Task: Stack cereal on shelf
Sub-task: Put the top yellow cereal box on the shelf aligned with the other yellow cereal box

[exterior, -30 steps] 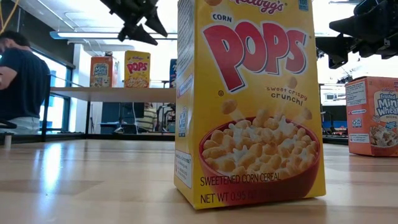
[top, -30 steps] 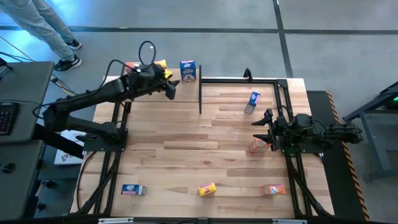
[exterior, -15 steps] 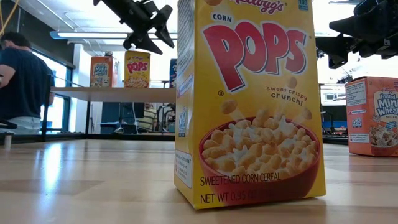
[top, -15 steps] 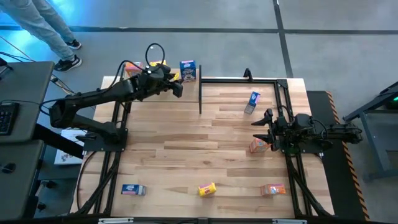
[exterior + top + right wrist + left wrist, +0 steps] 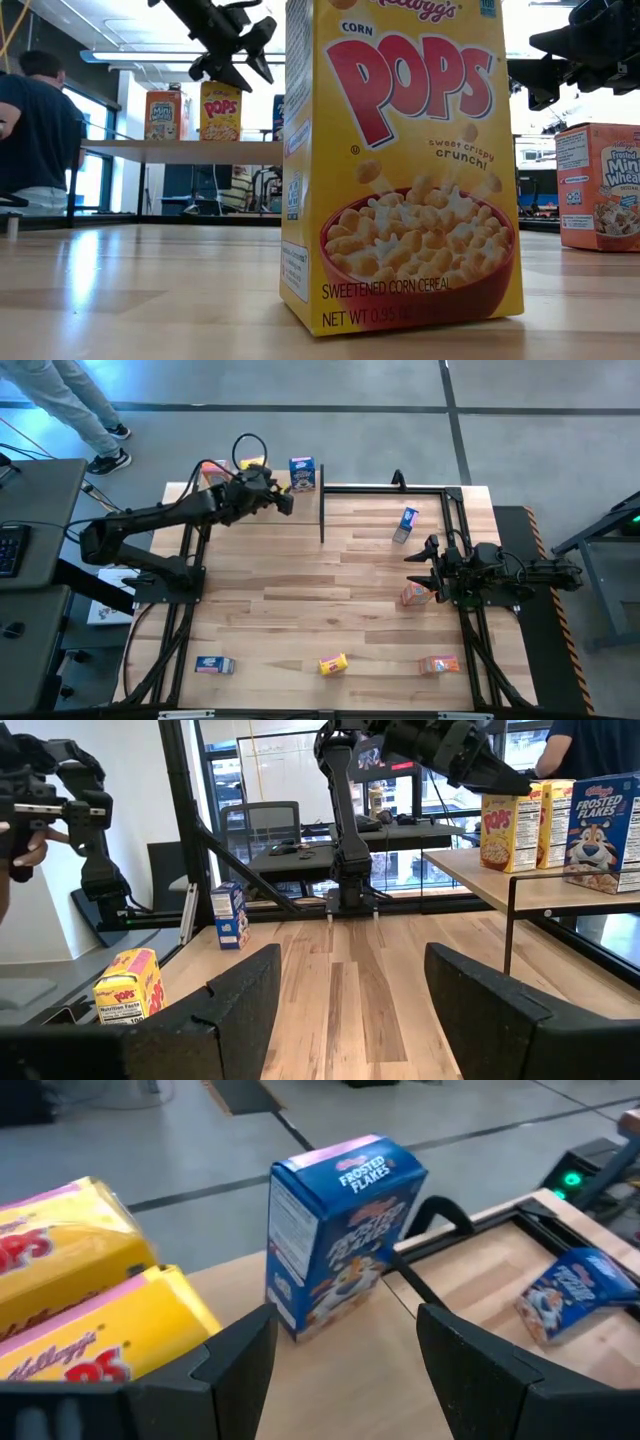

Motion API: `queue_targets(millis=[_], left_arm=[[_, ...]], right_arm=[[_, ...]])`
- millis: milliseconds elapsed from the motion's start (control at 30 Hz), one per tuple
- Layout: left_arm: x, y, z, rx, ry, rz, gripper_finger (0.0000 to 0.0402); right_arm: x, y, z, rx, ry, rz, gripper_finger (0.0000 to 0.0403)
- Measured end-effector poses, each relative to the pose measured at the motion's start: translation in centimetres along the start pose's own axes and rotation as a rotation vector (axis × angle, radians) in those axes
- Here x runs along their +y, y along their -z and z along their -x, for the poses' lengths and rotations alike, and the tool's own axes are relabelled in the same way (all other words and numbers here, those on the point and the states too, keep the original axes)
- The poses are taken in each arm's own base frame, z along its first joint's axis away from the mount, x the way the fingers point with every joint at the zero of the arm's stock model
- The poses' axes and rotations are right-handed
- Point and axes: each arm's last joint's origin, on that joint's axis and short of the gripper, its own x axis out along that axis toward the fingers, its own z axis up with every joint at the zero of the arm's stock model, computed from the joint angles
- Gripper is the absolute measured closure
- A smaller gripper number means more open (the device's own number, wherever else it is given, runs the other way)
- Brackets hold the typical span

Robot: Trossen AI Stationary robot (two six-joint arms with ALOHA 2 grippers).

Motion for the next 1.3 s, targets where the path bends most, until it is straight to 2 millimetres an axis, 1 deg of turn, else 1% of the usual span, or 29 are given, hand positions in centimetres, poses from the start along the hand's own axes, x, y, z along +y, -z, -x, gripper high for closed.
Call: queue_targets(millis=[233, 433, 667, 833, 1300], left_arm=[[-0.8, 0.4, 0.7, -0.047, -0.081, -0.022, 0.0169], [-0.8, 1.3, 0.9, 0.024, -0.086, 0.003, 0.0169], [-0.9, 2.2, 2.3, 0.075, -0.099, 0.013, 0.0169], [-0.2, 2.7, 2.8, 0.116, -0.17, 0.016, 0.0169], [1.2, 3.0, 2.5, 0.159, -0.27, 0.002, 0.0169]], right_arm=[[0.0, 0.0, 0.0, 0.0, 0.0, 0.0, 0.0162], [0.0, 0.0, 0.0, 0.0, 0.0, 0.0, 0.0162], [0.0, 0.0, 0.0, 0.0, 0.0, 0.0, 0.0162], [0.0, 0.0, 0.0, 0.001, 0.0, 0.0, 0.0162], [0.0, 0.1, 0.0, 0.009, 0.001, -0.001, 0.0162]])
